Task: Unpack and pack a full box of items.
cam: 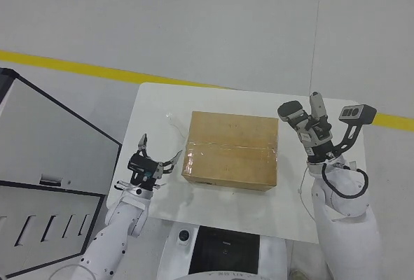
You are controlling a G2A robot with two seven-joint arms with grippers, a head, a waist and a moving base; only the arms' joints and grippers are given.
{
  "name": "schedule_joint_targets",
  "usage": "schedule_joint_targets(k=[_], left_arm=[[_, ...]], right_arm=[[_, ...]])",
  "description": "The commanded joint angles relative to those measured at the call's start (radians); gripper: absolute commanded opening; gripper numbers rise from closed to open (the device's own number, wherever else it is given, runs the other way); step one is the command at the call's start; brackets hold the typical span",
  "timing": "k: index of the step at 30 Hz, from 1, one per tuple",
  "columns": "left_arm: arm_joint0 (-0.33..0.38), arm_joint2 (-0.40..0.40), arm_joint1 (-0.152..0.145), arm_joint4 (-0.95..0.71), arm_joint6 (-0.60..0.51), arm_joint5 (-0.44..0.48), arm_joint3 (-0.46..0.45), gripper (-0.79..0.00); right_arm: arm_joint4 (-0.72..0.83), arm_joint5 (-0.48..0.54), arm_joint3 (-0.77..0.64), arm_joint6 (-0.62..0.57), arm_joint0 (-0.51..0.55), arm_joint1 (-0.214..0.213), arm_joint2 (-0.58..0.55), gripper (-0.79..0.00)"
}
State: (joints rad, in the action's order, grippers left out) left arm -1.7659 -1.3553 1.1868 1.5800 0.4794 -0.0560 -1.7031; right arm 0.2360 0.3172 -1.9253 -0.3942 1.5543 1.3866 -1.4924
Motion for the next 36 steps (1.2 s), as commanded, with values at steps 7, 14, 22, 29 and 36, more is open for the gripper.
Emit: schedule_joint_targets(k=[7, 14, 22, 29, 36], left_arm=[[0.091, 0.046, 0.012, 0.095, -0.054, -0.082, 0.11, 0.0], [0.161, 0.091, 0.026, 0.117, -0.025, -0.132, 0.257, 0.0], [0.2, 0.14, 0.044, 0.113, -0.041, -0.175, 0.3, -0.037], [0.237, 0.177, 0.062, 0.085, -0.077, -0.215, 0.326, -0.486], [0.274, 0.211, 0.076, 0.104, -0.059, -0.231, 0.367, -0.785]], right_arm=[[0.0, 0.0, 0.0, 0.0, 0.0, 0.0, 0.0, 0.0], [0.0, 0.0, 0.0, 0.0, 0.0, 0.0, 0.0, 0.0], [0.0, 0.0, 0.0, 0.0, 0.0, 0.0, 0.0, 0.0], [0.0, 0.0, 0.0, 0.0, 0.0, 0.0, 0.0, 0.0], [0.0, 0.0, 0.0, 0.0, 0.0, 0.0, 0.0, 0.0]])
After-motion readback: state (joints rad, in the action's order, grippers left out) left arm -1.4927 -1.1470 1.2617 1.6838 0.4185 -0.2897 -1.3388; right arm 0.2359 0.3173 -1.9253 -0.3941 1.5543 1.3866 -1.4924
